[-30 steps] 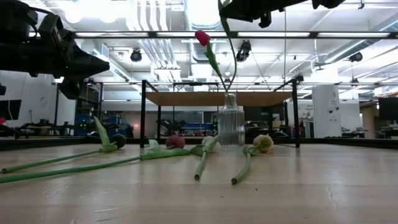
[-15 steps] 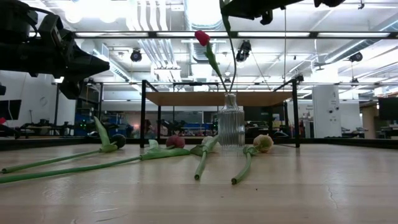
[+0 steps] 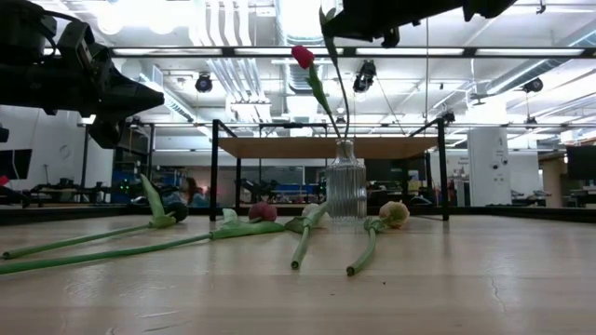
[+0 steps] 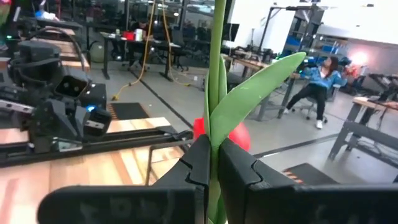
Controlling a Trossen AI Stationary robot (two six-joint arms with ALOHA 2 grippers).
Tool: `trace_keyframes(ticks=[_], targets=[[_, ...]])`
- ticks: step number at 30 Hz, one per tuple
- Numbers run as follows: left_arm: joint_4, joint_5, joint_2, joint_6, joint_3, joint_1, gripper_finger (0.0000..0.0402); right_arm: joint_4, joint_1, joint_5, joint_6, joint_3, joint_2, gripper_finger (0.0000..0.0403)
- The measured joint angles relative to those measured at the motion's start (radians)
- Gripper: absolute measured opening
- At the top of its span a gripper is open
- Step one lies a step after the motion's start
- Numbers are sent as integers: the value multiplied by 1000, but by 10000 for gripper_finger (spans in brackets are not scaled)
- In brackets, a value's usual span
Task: Pick and place flowers into a vace then onto a shelf
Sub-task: Put the yellow flower into the top transparent vase
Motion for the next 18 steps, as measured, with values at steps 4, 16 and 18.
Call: trace_keyframes(ticks=[4,16,18], targets=[[0,0,0,0,0,0,17,-2,0,-68,24,0,35,12],[0,0,0,0,0,0,17,2,0,-113,83,0,160,12],[0,0,0,0,0,0,17,2,0,-113,98,0,178,12]])
